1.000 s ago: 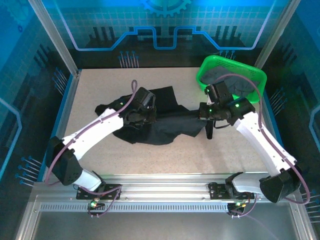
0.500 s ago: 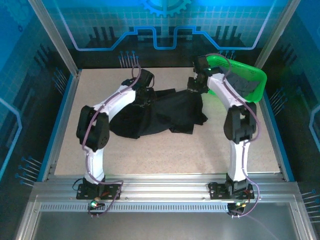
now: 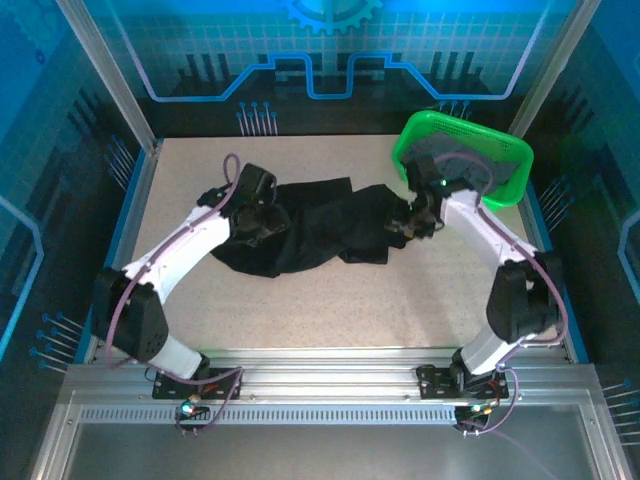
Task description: Fold and stack the t-shirts
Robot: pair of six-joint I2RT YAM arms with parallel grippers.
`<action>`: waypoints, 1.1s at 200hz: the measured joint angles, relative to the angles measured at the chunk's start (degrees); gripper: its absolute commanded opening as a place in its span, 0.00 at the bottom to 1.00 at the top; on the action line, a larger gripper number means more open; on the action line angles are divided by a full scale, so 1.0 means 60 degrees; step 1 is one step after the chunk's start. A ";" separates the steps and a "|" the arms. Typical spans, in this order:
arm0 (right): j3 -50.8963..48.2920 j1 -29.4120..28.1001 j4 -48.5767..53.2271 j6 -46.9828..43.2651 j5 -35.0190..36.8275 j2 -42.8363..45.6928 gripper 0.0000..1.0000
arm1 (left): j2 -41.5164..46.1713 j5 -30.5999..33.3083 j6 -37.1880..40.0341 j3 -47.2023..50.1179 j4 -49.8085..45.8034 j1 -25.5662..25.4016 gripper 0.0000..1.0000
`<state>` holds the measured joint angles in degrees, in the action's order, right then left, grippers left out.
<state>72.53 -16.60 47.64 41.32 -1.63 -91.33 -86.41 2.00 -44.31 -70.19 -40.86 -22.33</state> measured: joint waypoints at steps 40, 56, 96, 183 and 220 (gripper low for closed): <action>-0.1457 -0.0011 -0.1096 0.0288 -0.0703 -0.0441 0.52 | -0.0922 -0.1071 -0.1053 0.0535 0.0962 -0.0871 0.68; -0.1435 0.0095 -0.1796 0.0189 -0.1162 -0.1122 0.51 | -0.1523 -0.1515 -0.1665 0.0543 0.1599 -0.1249 0.68; -0.1341 0.0244 -0.2481 0.0135 -0.1632 -0.2397 0.31 | -0.2871 -0.1996 -0.2889 0.0535 0.2728 -0.1395 0.60; -0.1129 0.0280 -0.1286 0.0259 -0.1286 -0.1107 0.00 | -0.3665 -0.1122 -0.3045 0.0474 0.2860 -0.0743 0.21; -0.0998 0.0353 0.0087 0.0178 -0.1264 0.0244 0.00 | -0.3391 -0.1053 -0.2911 0.0652 0.2827 -0.0685 0.20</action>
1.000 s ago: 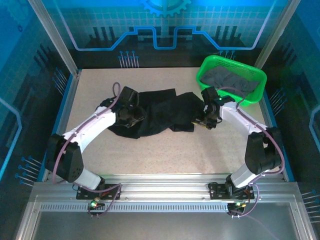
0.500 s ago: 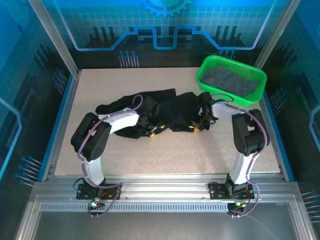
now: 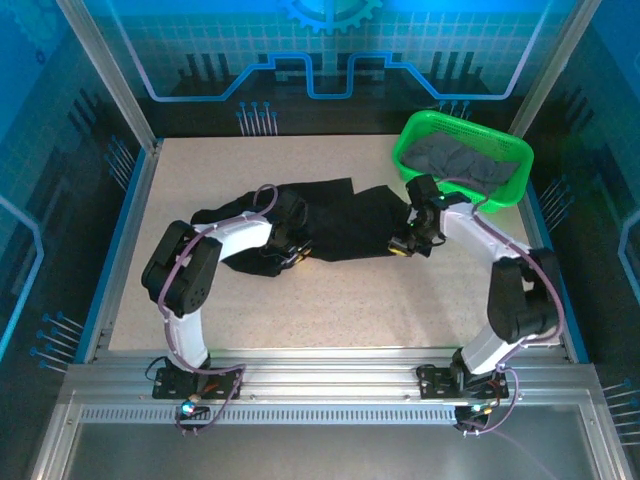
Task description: Fold and stack the t-shirts
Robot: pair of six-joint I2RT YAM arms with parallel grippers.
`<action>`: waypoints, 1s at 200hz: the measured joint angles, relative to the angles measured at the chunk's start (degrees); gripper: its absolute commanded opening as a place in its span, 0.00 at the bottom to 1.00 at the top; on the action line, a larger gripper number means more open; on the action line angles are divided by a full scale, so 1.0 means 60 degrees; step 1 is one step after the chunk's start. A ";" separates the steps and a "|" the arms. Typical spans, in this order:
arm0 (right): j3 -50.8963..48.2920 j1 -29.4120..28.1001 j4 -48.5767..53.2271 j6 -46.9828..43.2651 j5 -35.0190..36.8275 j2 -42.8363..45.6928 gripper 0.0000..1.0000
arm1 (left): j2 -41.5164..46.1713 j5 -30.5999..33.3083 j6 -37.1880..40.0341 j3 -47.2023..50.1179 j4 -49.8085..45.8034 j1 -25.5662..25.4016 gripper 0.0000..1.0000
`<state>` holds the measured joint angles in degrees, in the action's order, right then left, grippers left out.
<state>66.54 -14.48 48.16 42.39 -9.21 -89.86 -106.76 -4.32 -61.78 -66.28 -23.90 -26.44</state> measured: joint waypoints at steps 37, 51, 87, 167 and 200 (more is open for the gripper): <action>-0.0004 0.0521 0.1111 -0.0455 -0.0055 -0.0080 0.00 | 0.0834 -0.0146 0.0109 0.0331 -0.0535 -0.0025 0.21; 0.0036 0.0809 0.1235 -0.0648 -0.0080 -0.0572 0.10 | 0.1049 -0.0262 0.0153 0.0401 -0.0776 -0.0073 0.25; 0.0382 0.1133 0.1297 -0.0892 0.0299 -0.2058 0.52 | 0.1694 -0.0321 0.0412 0.0470 -0.1570 -0.0233 0.37; -0.2419 0.0889 0.0025 0.1202 0.0583 0.1632 0.50 | 0.3927 0.0106 0.0874 0.0284 -0.2586 0.1002 0.45; -0.2557 0.0758 -0.0973 0.1989 0.0113 0.0812 0.48 | 0.4411 0.0076 0.1158 0.0652 -0.2648 0.2626 0.50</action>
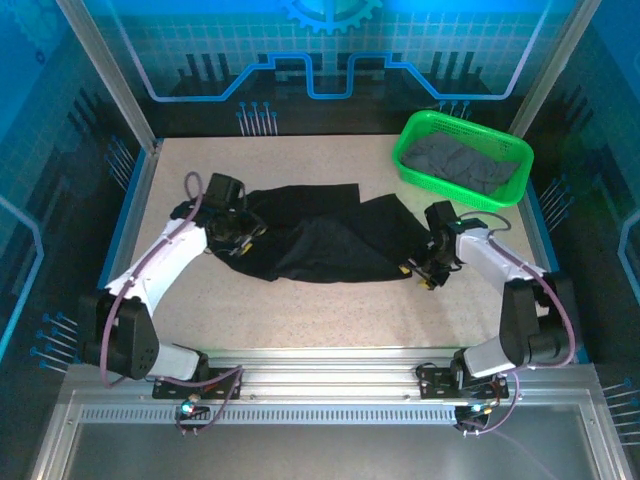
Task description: Fold and stack the t-shirts
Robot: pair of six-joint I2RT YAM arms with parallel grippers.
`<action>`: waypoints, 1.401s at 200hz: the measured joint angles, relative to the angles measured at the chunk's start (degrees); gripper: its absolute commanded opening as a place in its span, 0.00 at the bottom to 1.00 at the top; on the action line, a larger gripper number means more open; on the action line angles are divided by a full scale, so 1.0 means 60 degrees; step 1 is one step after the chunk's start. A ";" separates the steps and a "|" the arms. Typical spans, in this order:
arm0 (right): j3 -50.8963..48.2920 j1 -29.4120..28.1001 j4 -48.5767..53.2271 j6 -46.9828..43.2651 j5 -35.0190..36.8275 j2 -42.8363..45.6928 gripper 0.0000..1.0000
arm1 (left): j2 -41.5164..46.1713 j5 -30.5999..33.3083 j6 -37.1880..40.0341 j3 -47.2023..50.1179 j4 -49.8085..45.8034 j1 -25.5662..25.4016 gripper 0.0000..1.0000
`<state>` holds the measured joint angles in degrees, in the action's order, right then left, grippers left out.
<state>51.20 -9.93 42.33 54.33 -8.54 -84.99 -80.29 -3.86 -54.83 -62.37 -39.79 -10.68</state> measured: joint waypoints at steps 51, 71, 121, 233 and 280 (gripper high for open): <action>0.0667 -0.0331 -0.0361 0.0765 -0.0157 -0.1905 0.43 | 0.0182 0.0087 0.0488 0.0066 -0.0222 0.1942 0.60; 0.0911 -0.0554 -0.0160 0.1126 -0.0036 -0.2251 0.33 | 0.0153 0.0386 0.0750 -0.0029 -0.0408 0.2575 0.61; 0.1588 -0.0492 0.0186 0.1512 0.0397 -0.2667 0.00 | -0.1264 0.0678 0.1639 -0.0882 -0.0452 0.4033 0.58; 0.2867 0.1723 0.1319 -0.1428 0.1239 -0.2594 0.00 | -0.3213 -0.0244 0.2390 -0.1202 -0.0623 0.2597 0.46; 0.2914 0.1719 0.1373 -0.1606 0.1100 -0.2761 0.00 | -0.3646 0.0361 0.2495 -0.1483 -0.1126 0.2575 0.47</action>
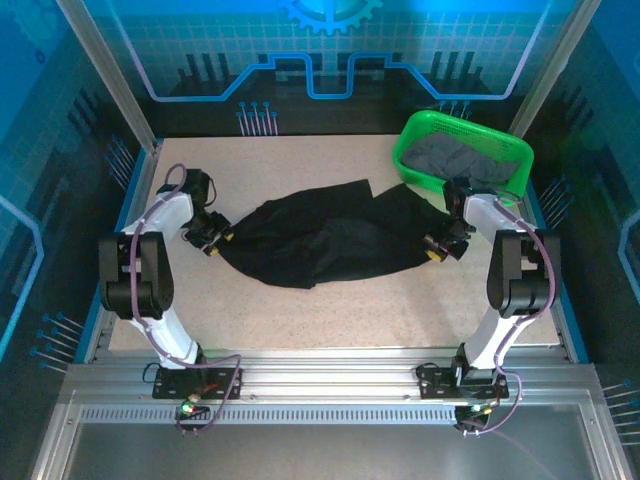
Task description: Fold and stack the t-shirts
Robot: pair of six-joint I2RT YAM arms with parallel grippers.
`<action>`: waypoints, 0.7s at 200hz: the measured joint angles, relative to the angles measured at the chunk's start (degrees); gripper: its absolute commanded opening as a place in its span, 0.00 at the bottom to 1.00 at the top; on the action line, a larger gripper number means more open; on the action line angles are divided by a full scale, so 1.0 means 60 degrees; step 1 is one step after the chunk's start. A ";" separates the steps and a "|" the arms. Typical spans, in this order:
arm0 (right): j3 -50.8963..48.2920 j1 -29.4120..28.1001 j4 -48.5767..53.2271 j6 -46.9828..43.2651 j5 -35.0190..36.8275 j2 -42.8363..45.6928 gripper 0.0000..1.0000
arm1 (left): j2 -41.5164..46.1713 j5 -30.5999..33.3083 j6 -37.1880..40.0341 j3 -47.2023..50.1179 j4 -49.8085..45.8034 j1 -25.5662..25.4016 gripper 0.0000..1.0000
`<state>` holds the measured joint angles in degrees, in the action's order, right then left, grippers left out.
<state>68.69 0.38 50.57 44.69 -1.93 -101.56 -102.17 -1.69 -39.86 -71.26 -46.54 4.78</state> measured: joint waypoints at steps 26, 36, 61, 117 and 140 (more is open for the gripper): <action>0.0018 0.0000 -0.0004 -0.0029 0.0000 -0.0011 0.00 | -0.0324 -0.0047 0.0073 -0.0080 -0.0018 -0.0018 0.51; 0.0018 -0.0011 -0.0004 -0.0029 -0.0004 -0.0011 0.00 | -0.0412 -0.0117 0.0062 -0.0080 -0.0015 -0.0058 0.51; 0.0018 -0.0066 -0.0007 -0.0029 -0.0018 -0.0022 0.00 | -0.0463 -0.0448 -0.0076 -0.0080 0.0178 -0.0372 0.10; 0.0310 -0.0055 0.0040 -0.0051 -0.0036 -0.0164 0.00 | 0.0459 -0.0984 -0.0441 0.0157 0.0492 -0.0678 0.00; 0.0801 0.0219 0.0109 -0.0182 -0.0029 -0.0186 0.00 | 0.1610 -0.1024 -0.0568 0.0160 0.0474 -0.0663 0.00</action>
<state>73.49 1.69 51.22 43.59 -2.11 -102.67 -92.51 -7.84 -43.27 -70.30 -43.70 0.80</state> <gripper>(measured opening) 0.064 0.053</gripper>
